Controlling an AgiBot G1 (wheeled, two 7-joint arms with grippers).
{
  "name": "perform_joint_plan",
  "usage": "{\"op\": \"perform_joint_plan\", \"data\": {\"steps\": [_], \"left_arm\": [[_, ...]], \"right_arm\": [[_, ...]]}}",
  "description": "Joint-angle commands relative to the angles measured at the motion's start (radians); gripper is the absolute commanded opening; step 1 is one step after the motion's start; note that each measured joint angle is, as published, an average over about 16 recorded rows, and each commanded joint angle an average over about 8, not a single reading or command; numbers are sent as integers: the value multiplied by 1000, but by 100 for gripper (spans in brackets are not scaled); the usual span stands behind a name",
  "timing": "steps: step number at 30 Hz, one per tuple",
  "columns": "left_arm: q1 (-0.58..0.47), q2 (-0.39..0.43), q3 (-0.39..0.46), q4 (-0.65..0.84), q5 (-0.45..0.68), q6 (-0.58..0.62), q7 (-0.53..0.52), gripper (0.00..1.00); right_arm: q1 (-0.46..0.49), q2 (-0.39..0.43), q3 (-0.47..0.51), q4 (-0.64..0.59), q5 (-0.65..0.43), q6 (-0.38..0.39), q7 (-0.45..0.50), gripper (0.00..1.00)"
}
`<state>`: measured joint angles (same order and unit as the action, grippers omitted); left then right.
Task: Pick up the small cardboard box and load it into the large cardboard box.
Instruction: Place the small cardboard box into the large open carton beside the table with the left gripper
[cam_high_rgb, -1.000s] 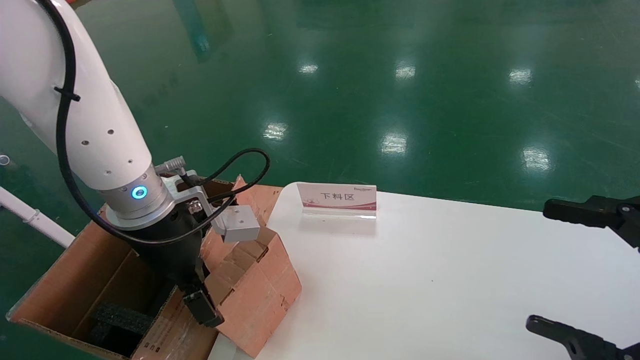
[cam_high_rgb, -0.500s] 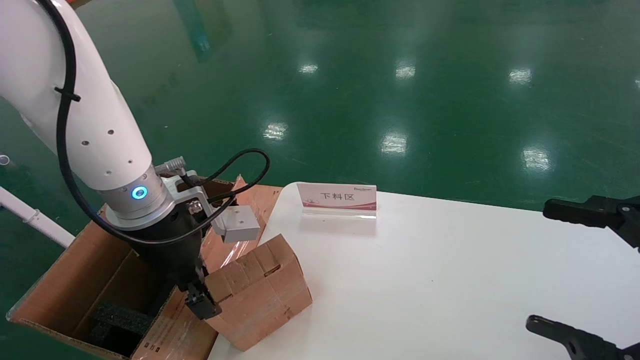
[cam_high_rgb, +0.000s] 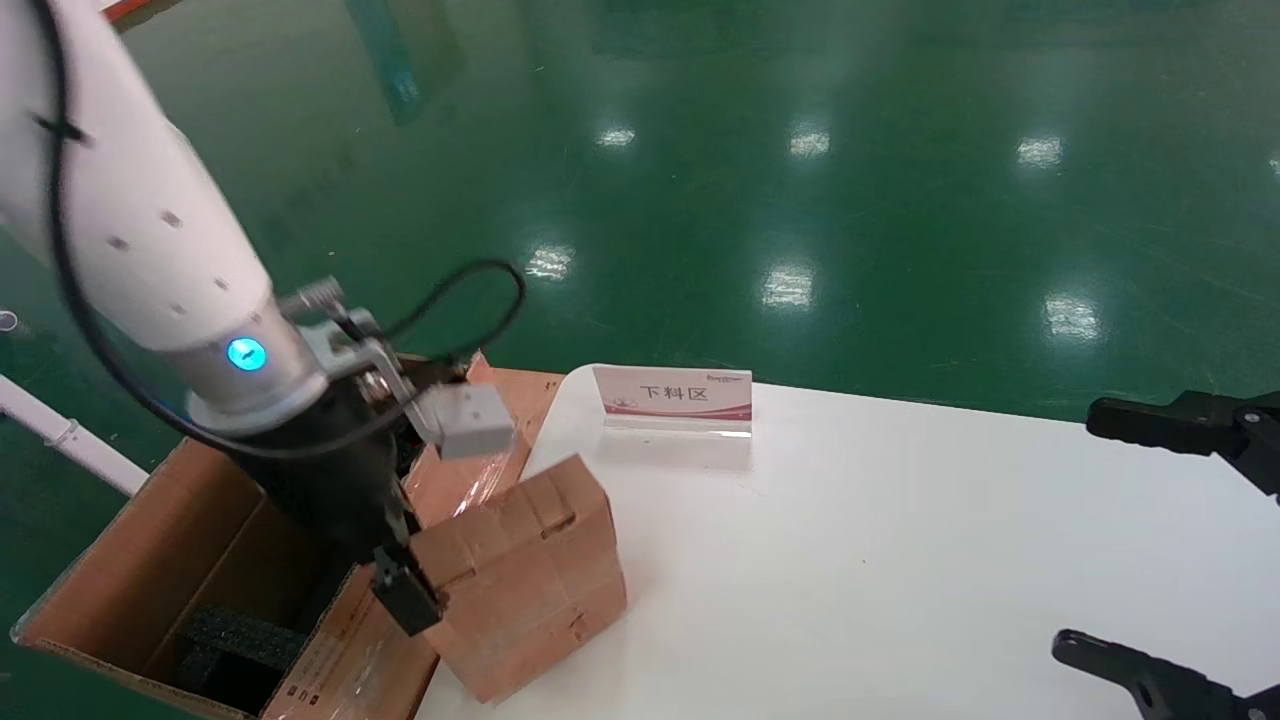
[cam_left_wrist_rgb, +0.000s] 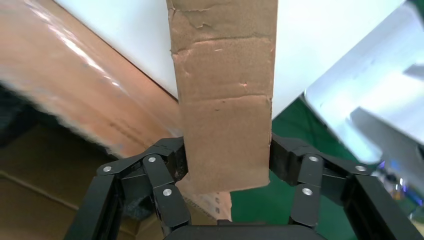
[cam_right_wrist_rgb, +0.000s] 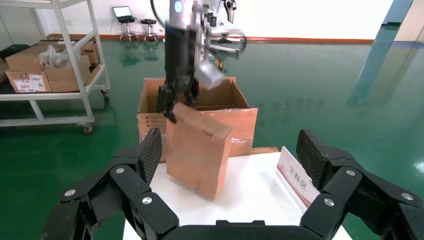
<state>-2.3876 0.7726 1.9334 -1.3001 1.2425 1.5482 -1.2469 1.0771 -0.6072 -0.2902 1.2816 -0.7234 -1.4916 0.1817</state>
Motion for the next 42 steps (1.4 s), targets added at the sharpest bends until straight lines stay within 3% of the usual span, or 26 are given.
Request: {"op": "perform_joint_plan", "data": {"steps": [1,11,21,34,42], "left_arm": [[-25,-21,-13,10,-21,10,16,0],[-255,-65,-6,183,-81,42,103,0],[-456,-69,115,400,-137,48,237,0],[-562,-101,261,555,-26,80,394,0],[-607,-99,449,567,-5,111,448,0]], "right_arm": [[0,0,0,0,0,0,0,0],[0,0,-1,0,0,0,0,0],[1,0,-1,0,1,0,-1,0],[1,1,-2,0,1,1,-1,0],[1,1,-3,0,2,1,-1,0]]}}
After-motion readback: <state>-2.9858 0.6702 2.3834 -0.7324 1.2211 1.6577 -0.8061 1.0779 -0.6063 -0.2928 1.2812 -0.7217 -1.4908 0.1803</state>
